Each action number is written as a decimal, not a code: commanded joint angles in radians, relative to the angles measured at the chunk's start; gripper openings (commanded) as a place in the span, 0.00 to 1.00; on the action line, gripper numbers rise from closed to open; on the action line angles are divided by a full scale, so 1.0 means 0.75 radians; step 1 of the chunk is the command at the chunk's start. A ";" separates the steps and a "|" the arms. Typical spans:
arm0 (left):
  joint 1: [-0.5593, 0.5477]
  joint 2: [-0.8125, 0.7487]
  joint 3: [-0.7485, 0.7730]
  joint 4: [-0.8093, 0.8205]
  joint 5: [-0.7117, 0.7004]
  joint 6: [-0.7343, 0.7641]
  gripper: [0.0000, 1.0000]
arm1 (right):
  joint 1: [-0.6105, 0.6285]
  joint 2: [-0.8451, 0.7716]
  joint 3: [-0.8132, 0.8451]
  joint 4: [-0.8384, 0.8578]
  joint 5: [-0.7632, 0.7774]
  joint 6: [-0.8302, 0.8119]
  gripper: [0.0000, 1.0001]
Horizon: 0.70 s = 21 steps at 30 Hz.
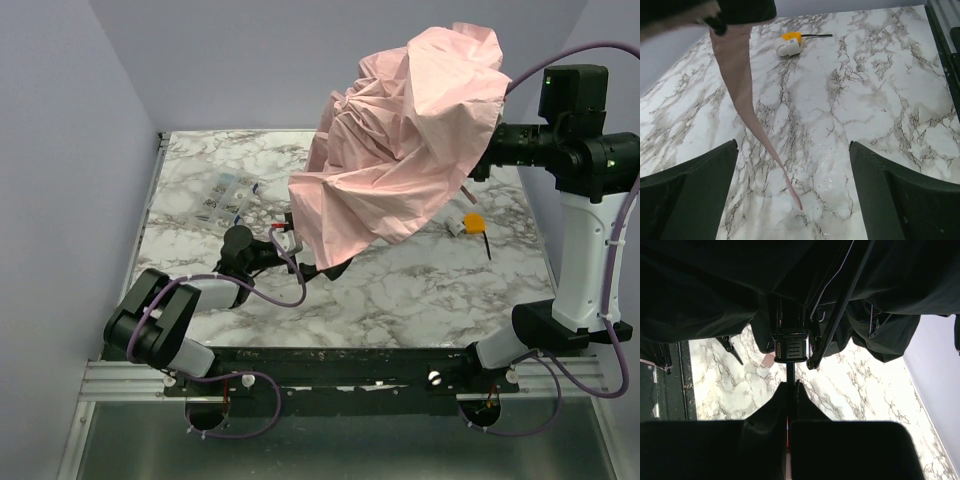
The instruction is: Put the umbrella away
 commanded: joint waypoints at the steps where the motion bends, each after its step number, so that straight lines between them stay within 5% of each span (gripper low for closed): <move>1: -0.007 0.100 0.017 0.120 0.080 -0.030 0.87 | 0.004 -0.026 0.038 0.095 -0.078 0.050 0.00; 7: -0.007 0.169 0.047 0.137 0.043 -0.035 0.75 | 0.004 -0.042 0.030 0.103 -0.059 0.059 0.00; 10: -0.007 0.182 0.049 0.126 0.009 -0.014 0.59 | 0.004 -0.051 0.024 0.105 -0.058 0.059 0.00; 21: -0.013 0.294 0.083 0.212 -0.125 -0.057 0.58 | 0.004 -0.076 -0.004 0.115 -0.058 0.070 0.00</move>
